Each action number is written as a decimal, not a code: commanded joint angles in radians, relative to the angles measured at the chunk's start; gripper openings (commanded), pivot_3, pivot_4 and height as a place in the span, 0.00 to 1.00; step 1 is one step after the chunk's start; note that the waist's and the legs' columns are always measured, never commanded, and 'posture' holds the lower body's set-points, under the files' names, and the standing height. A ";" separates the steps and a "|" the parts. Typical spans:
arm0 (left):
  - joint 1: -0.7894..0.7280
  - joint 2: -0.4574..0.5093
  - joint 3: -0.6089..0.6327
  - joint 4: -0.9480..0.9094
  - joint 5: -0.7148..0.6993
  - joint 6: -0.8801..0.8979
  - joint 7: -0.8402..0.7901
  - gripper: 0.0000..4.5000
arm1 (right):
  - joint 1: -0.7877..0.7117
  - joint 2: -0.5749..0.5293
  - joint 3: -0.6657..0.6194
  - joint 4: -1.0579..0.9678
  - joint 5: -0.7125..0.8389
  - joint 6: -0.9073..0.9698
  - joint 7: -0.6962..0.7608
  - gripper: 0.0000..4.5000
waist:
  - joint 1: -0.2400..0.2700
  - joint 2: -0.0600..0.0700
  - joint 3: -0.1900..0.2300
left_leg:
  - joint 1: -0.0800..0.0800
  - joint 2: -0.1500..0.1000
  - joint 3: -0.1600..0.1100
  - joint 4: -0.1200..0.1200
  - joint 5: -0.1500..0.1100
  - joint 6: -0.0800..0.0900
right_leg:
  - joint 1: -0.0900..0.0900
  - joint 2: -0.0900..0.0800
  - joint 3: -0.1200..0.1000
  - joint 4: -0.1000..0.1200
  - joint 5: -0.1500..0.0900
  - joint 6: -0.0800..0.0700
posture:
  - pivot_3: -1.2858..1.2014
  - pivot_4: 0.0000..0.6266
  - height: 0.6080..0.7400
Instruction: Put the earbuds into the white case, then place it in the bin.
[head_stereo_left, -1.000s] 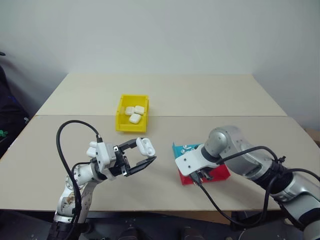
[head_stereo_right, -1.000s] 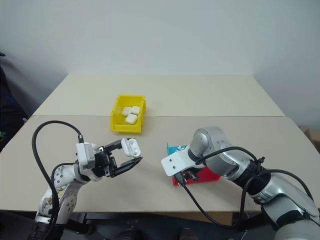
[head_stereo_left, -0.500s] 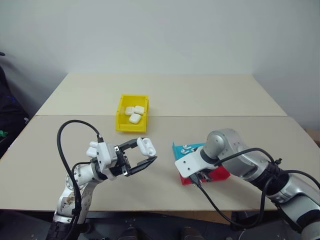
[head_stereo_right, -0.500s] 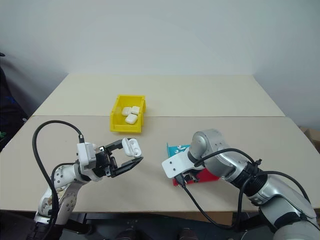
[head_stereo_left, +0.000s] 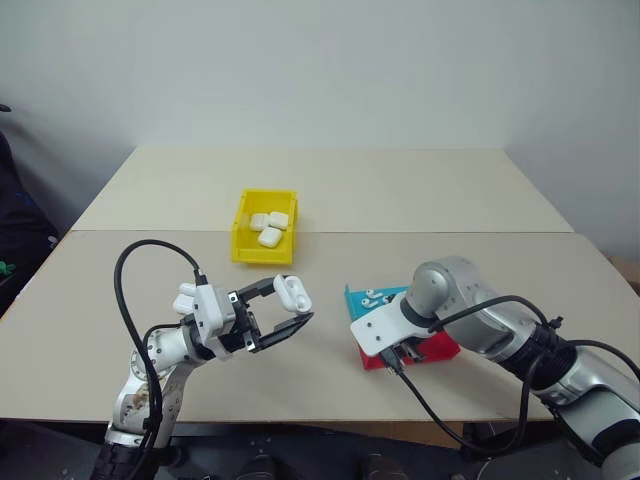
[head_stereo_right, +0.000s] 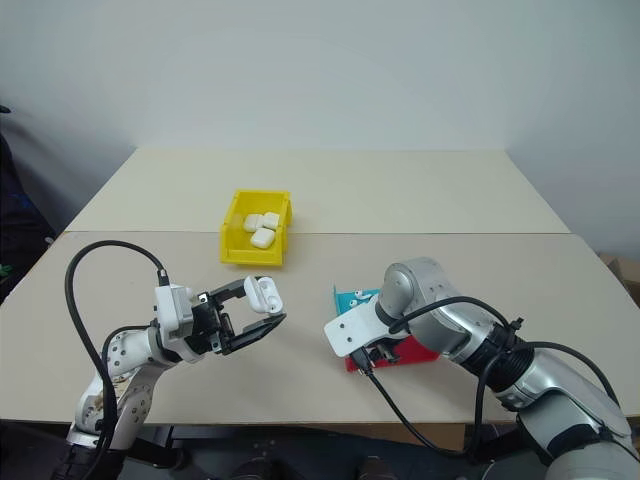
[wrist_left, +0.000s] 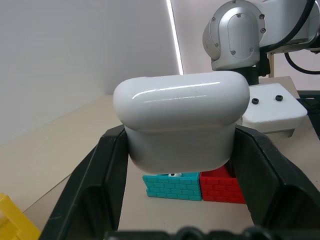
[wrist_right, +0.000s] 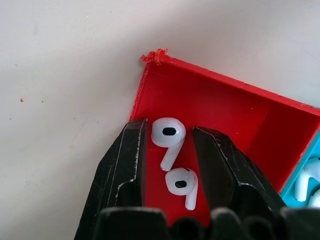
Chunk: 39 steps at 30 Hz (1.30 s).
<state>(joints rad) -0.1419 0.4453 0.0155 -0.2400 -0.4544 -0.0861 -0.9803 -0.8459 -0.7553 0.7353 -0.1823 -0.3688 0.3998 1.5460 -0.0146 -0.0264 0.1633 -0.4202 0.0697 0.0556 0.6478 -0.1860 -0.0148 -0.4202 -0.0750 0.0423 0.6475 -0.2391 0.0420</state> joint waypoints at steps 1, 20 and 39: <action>0.002 0.007 -0.002 -0.037 0.001 -0.009 0.007 0.62 | 0.006 -0.008 -0.015 0.005 -0.014 -0.027 0.009 0.40 | 0.000 0.000 0.000 | 0.000 0.000 0.000 0.000 0.000 0.000 | 0.000 0.000 0.000 0.000 0.000 0.000 | 0.52 0.24 1.00; -0.003 0.021 -0.004 -0.044 -0.007 0.018 0.017 0.62 | 0.014 -0.005 -0.045 -0.020 0.000 -0.024 0.007 0.15 | 0.000 0.000 0.000 | 0.000 0.000 0.000 0.000 0.000 0.000 | 0.000 0.000 0.000 0.000 0.000 0.000 | 0.52 0.24 1.00; -0.122 0.071 0.003 -0.275 -0.210 0.257 0.054 0.62 | 0.008 0.012 -0.822 -0.174 0.717 0.363 -0.144 0.15 | 0.000 0.000 0.000 | -0.002 0.000 -0.001 -0.001 0.000 0.000 | -0.001 0.000 0.000 -0.001 0.000 0.000 | 0.52 0.24 1.00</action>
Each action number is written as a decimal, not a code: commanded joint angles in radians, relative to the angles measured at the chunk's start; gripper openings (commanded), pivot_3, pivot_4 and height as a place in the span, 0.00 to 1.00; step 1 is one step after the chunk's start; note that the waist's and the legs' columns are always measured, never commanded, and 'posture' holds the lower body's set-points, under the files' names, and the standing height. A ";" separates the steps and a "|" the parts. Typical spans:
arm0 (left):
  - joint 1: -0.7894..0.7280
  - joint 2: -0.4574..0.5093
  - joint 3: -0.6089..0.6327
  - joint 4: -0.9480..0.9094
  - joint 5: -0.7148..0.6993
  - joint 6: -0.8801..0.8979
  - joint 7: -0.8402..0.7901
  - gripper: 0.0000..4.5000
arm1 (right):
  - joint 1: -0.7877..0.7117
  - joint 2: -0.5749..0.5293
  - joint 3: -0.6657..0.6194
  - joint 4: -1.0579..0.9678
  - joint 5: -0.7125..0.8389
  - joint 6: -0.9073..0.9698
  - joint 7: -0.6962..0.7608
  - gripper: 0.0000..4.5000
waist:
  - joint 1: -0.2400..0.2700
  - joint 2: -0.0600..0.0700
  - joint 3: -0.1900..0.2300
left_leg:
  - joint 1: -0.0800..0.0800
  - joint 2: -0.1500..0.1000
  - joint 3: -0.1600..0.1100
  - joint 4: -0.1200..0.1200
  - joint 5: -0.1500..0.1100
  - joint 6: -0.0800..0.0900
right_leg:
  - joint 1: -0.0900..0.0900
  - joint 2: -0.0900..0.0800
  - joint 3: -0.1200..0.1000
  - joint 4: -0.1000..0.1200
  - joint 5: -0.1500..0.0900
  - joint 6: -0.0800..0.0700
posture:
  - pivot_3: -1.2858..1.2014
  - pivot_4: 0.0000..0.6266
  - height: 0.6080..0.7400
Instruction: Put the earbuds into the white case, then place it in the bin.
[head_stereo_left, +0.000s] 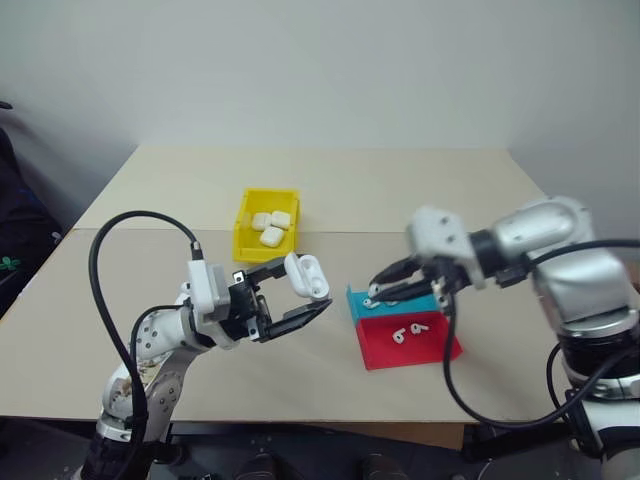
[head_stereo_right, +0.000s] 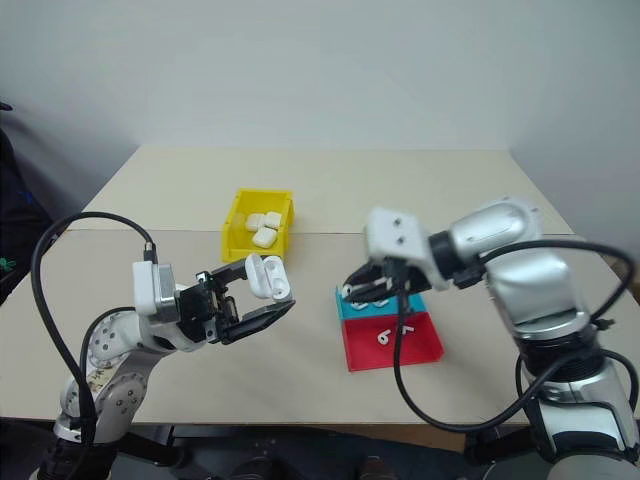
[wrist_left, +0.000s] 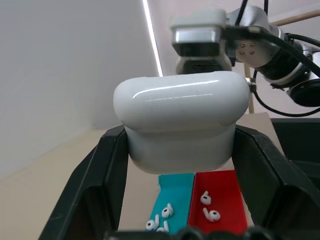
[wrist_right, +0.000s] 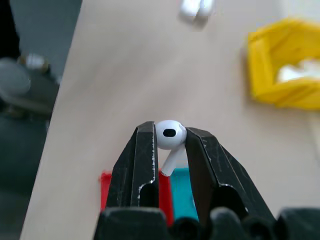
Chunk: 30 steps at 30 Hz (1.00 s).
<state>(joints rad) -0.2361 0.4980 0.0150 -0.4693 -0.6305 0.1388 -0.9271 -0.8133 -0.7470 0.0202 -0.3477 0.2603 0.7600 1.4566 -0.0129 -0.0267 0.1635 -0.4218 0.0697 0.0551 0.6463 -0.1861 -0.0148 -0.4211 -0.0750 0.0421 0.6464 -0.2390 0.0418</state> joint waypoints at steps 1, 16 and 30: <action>-0.037 0.026 0.004 -0.050 -0.041 0.050 0.002 0.62 | -0.025 0.001 -0.133 -0.001 0.106 -0.006 -0.075 0.15 | -0.002 0.000 0.000 | 0.000 0.000 0.000 0.000 0.000 0.000 | 0.000 0.000 0.000 0.000 0.000 0.000 | 0.52 0.24 1.00; -0.099 0.023 0.007 -0.098 -0.123 0.128 0.003 0.62 | -0.060 0.215 -0.310 0.025 0.527 -0.106 -0.274 0.15 | -0.002 0.000 0.000 | 0.000 0.000 0.000 -0.001 0.000 0.000 | 0.000 0.001 0.000 0.000 0.000 0.000 | 0.52 0.24 1.00; -0.125 0.036 -0.004 -0.101 -0.113 0.126 -0.032 0.62 | 0.050 0.317 -0.133 -0.006 0.525 -0.338 -0.243 0.15 | -0.002 0.000 0.000 | 0.000 0.000 0.000 -0.001 0.000 0.000 | 0.000 0.001 0.000 0.000 0.000 0.000 | 0.52 0.24 1.00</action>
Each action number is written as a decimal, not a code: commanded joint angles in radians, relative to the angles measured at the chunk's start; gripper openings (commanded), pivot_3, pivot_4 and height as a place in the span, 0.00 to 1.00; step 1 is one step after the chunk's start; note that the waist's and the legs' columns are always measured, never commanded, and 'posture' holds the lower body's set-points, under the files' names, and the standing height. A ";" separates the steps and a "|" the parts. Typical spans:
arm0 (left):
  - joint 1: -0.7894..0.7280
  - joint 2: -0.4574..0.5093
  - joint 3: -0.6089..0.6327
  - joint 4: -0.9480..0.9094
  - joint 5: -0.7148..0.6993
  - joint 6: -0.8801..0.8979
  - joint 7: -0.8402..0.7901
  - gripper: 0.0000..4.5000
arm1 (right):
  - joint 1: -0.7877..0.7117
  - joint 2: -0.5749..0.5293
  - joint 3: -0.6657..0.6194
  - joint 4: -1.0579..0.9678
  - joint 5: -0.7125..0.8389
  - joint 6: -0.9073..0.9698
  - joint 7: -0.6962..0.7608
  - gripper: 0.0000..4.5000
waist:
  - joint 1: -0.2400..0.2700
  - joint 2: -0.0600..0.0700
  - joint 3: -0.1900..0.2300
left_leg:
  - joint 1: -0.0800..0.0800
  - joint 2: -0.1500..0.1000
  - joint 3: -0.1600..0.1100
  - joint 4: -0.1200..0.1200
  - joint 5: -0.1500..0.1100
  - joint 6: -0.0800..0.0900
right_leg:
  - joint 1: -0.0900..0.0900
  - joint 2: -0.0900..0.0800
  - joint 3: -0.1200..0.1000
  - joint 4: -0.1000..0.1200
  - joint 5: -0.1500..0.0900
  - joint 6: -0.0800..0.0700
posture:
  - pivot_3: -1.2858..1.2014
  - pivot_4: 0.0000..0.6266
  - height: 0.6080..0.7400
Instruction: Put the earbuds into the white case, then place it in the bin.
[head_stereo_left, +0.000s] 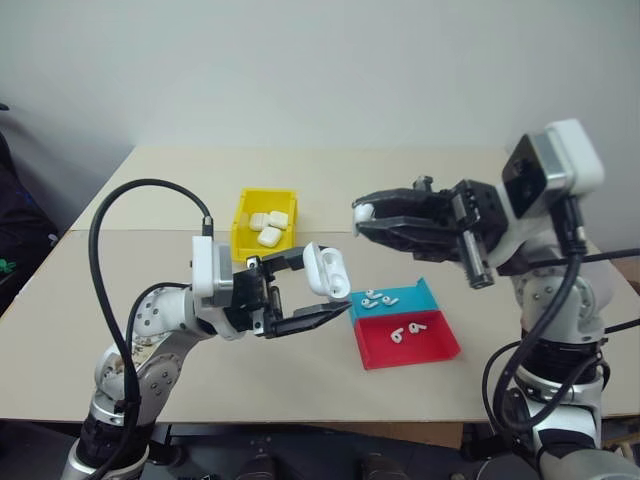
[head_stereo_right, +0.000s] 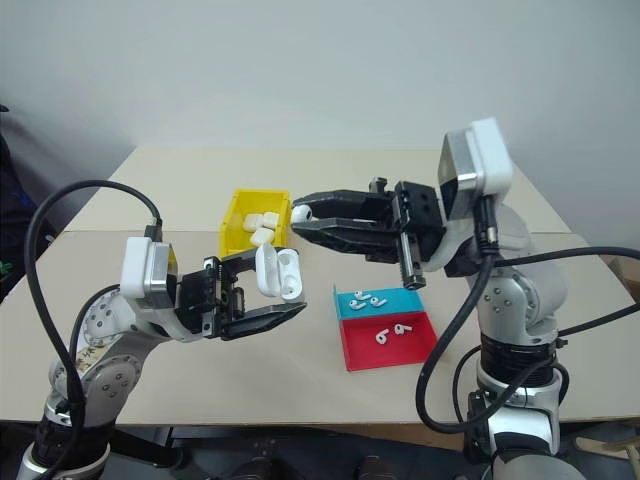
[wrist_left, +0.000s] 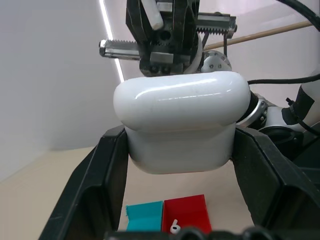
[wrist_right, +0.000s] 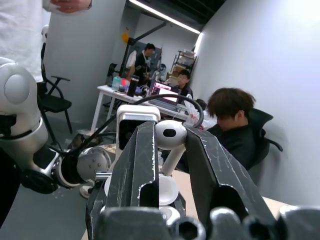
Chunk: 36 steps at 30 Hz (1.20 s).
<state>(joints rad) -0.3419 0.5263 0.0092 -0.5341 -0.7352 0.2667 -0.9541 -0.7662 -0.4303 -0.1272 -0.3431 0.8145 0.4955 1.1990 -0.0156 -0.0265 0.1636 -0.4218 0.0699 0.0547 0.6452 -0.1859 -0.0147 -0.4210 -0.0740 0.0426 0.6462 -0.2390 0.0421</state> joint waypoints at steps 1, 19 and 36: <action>-0.020 0.008 0.001 -0.036 -0.007 -0.003 -0.007 0.62 | 0.007 -0.007 0.028 -0.004 -0.045 -0.091 0.025 0.15 | 0.001 0.000 0.000 | 0.000 0.000 0.000 0.000 0.000 0.000 | 0.000 0.000 0.000 0.000 0.000 0.000 | 0.52 0.24 1.00; -0.024 0.013 -0.008 -0.032 0.013 -0.011 -0.017 0.62 | 0.034 -0.003 0.139 0.039 -0.144 -0.248 0.037 0.15 | 0.001 0.000 0.000 | 0.000 0.000 0.000 0.000 0.000 0.000 | 0.000 0.000 0.000 0.000 0.000 0.000 | 0.52 0.24 1.00; -0.029 -0.007 -0.005 -0.022 0.023 -0.026 -0.019 0.62 | 0.052 -0.031 0.166 0.062 -0.182 -0.317 0.079 0.15 | 0.001 0.000 0.000 | 0.000 0.000 0.000 0.000 0.000 0.000 | 0.000 0.000 0.000 0.000 0.000 0.000 | 0.52 0.24 1.00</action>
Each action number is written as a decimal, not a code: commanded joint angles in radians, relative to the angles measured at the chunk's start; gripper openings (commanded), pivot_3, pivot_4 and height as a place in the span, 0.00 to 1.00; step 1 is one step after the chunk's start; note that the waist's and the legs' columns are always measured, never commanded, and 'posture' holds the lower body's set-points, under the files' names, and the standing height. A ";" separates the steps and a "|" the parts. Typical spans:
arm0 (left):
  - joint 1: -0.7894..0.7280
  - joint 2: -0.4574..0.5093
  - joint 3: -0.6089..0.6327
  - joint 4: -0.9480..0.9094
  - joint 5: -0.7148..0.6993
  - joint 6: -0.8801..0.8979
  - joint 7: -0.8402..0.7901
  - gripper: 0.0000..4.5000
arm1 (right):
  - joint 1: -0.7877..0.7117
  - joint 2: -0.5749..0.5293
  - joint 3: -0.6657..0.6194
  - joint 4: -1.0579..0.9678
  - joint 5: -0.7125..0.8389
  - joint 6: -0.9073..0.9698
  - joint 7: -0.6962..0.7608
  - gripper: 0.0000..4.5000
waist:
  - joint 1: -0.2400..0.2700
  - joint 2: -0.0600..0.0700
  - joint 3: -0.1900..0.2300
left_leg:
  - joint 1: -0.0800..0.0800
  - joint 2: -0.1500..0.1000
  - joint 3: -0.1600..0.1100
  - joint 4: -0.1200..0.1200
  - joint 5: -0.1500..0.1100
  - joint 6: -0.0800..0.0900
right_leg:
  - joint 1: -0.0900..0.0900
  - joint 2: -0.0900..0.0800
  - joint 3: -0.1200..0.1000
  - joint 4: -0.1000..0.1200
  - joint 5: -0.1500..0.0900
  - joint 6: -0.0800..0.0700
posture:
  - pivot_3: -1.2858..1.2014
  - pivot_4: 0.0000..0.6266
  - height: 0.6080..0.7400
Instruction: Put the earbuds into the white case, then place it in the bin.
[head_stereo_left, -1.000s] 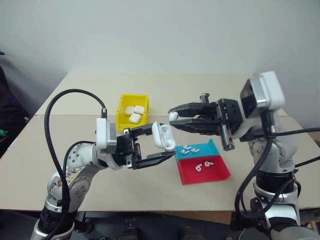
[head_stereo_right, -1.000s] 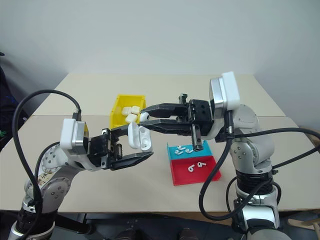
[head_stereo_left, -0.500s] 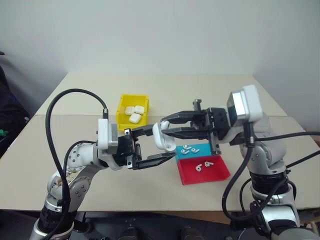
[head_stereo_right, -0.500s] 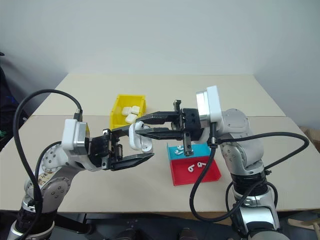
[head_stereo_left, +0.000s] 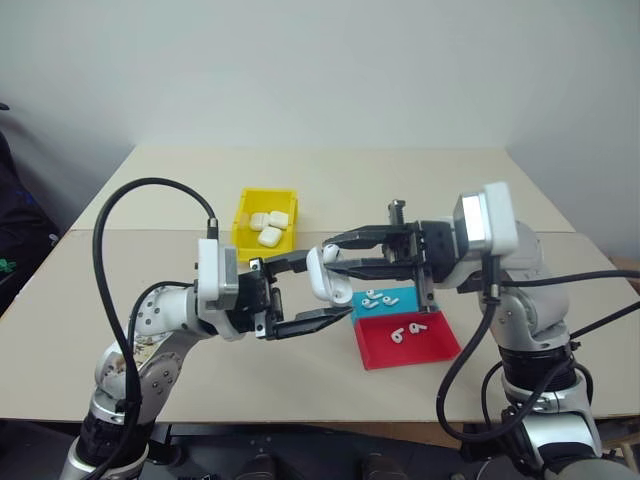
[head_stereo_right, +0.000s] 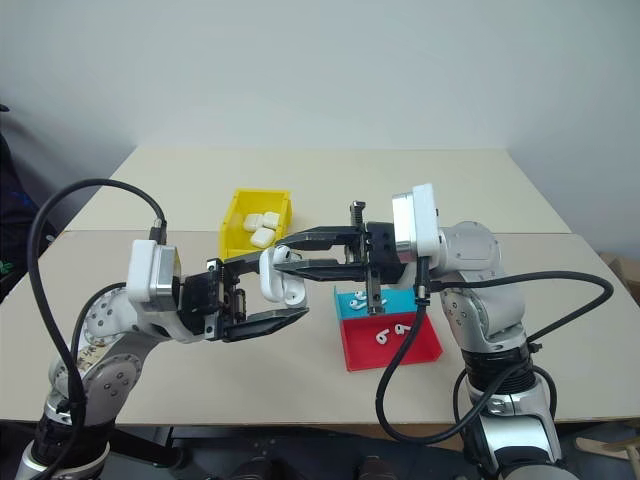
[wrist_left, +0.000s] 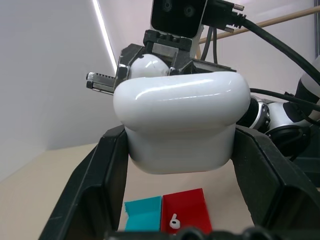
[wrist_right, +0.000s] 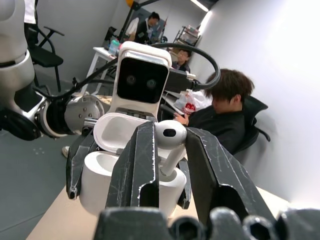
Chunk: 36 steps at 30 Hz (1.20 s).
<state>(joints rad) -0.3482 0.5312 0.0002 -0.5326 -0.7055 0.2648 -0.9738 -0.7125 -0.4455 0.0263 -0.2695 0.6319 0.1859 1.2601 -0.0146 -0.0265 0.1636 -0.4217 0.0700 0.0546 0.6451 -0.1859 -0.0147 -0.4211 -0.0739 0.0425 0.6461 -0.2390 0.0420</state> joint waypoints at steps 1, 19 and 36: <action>-0.021 -0.012 0.005 -0.025 -0.006 -0.022 0.005 0.62 | -0.001 -0.020 0.016 -0.012 -0.002 -0.006 0.021 0.30 | 0.000 0.000 0.000 | 0.000 0.000 0.000 0.000 0.000 0.000 | 0.000 0.000 0.000 0.000 0.000 0.000 | 0.52 0.24 1.00; 0.112 0.077 0.060 0.026 0.097 -0.088 -0.047 0.62 | -0.096 -0.315 0.010 0.053 -0.061 0.208 0.036 0.57 | 0.000 0.000 0.000 | 0.000 0.000 0.001 0.000 0.000 0.000 | -0.001 -0.001 0.000 0.000 0.000 -0.001 | 0.52 0.24 1.00; 0.321 0.117 0.054 0.009 0.209 -0.166 -0.056 0.62 | -0.504 -0.310 0.608 0.641 -0.812 0.038 0.219 0.57 | -0.003 0.001 0.001 | -0.001 0.001 0.003 -0.001 0.000 0.000 | -0.004 -0.001 0.000 0.000 -0.001 -0.002 | 0.52 0.24 1.00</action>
<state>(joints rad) -0.0265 0.6435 0.0517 -0.4925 -0.5062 0.1282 -1.0349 -1.1712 -0.7611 0.6230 0.3242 -0.1270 0.2861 1.4631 -0.0178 -0.0257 0.1642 -0.4228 0.0706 0.0572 0.6436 -0.1860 -0.0147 -0.4250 -0.0748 0.0428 0.6460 -0.2400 0.0401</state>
